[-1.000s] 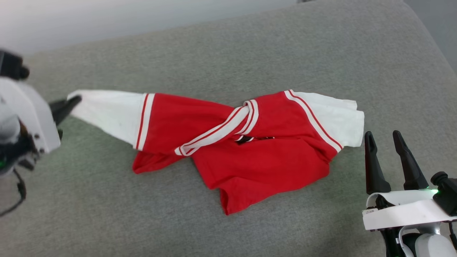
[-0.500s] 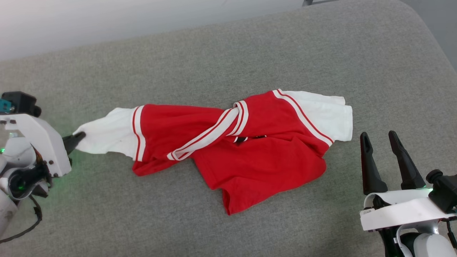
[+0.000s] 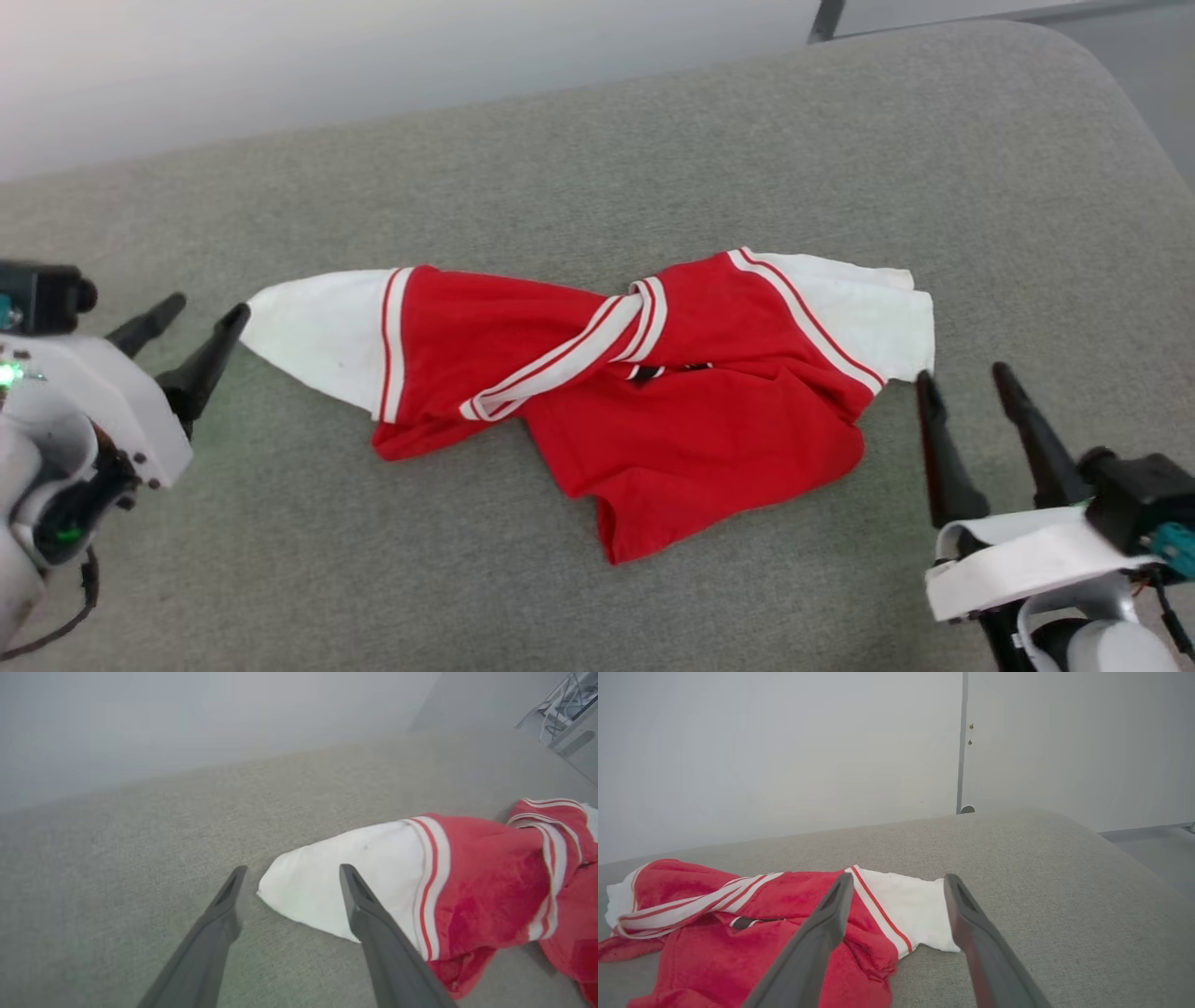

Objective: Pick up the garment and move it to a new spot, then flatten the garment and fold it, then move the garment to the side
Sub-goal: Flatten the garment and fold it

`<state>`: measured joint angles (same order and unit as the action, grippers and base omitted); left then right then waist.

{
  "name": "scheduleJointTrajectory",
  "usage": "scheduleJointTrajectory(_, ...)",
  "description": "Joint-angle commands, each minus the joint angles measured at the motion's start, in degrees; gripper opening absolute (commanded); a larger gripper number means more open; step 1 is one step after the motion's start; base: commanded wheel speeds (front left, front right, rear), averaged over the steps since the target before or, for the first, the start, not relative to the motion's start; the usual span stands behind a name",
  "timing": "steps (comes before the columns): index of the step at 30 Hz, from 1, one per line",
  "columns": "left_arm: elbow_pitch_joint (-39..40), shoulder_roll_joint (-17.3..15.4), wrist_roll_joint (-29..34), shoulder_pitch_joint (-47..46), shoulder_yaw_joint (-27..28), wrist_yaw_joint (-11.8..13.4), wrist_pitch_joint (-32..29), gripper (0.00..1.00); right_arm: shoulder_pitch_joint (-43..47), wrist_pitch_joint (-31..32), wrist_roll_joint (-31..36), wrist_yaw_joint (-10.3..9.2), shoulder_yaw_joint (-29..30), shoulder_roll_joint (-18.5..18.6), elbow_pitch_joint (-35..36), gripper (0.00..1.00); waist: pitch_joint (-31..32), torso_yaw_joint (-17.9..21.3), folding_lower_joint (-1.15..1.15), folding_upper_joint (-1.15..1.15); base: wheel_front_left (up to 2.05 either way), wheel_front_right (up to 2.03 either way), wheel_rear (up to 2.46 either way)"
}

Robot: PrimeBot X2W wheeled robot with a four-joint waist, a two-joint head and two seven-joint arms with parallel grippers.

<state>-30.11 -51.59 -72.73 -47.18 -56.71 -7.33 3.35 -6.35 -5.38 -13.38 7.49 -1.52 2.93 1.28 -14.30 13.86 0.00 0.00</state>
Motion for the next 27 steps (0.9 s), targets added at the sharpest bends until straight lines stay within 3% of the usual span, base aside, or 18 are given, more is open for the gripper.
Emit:
scheduleJointTrajectory(1,1.6,-0.9,1.3,1.8,0.2,-0.2,3.8,1.00,0.4,1.4,1.8,0.00,-0.8,-0.1,0.4,1.00,0.4,-1.0,0.00,0.00,0.00,0.00,0.00)
scheduleJointTrajectory(3,3.8,-0.9,3.2,3.1,0.3,0.0,8.0,1.00,-0.1,3.6,4.2,0.00,-2.1,-0.1,0.6,1.00,0.6,-1.6,0.00,0.00,0.00,0.00,0.00)
scheduleJointTrajectory(8,9.6,-0.3,8.4,7.2,2.7,4.2,11.7,1.00,-0.9,11.4,7.1,0.00,-5.9,4.2,1.6,1.00,0.3,-3.5,0.00,0.00,0.00,0.00,0.00)
scheduleJointTrajectory(15,19.5,2.9,19.7,17.5,17.7,10.0,11.8,1.00,-2.7,21.8,2.8,0.00,-7.7,12.8,4.4,1.00,-1.5,-5.9,0.00,0.00,0.00,0.00,0.00)
scheduleJointTrajectory(22,26.5,6.7,28.6,28.0,29.9,9.8,11.8,1.00,-12.0,32.2,-5.0,-0.01,-11.0,22.6,2.3,1.00,-4.0,-8.0,0.00,0.00,0.00,0.00,0.00)
scheduleJointTrajectory(27,27.9,8.7,31.6,30.6,33.4,8.0,11.8,1.00,-19.1,35.7,-9.5,-0.01,-12.6,27.0,-1.9,1.00,-5.5,-9.7,0.00,0.00,0.00,0.00,0.00)
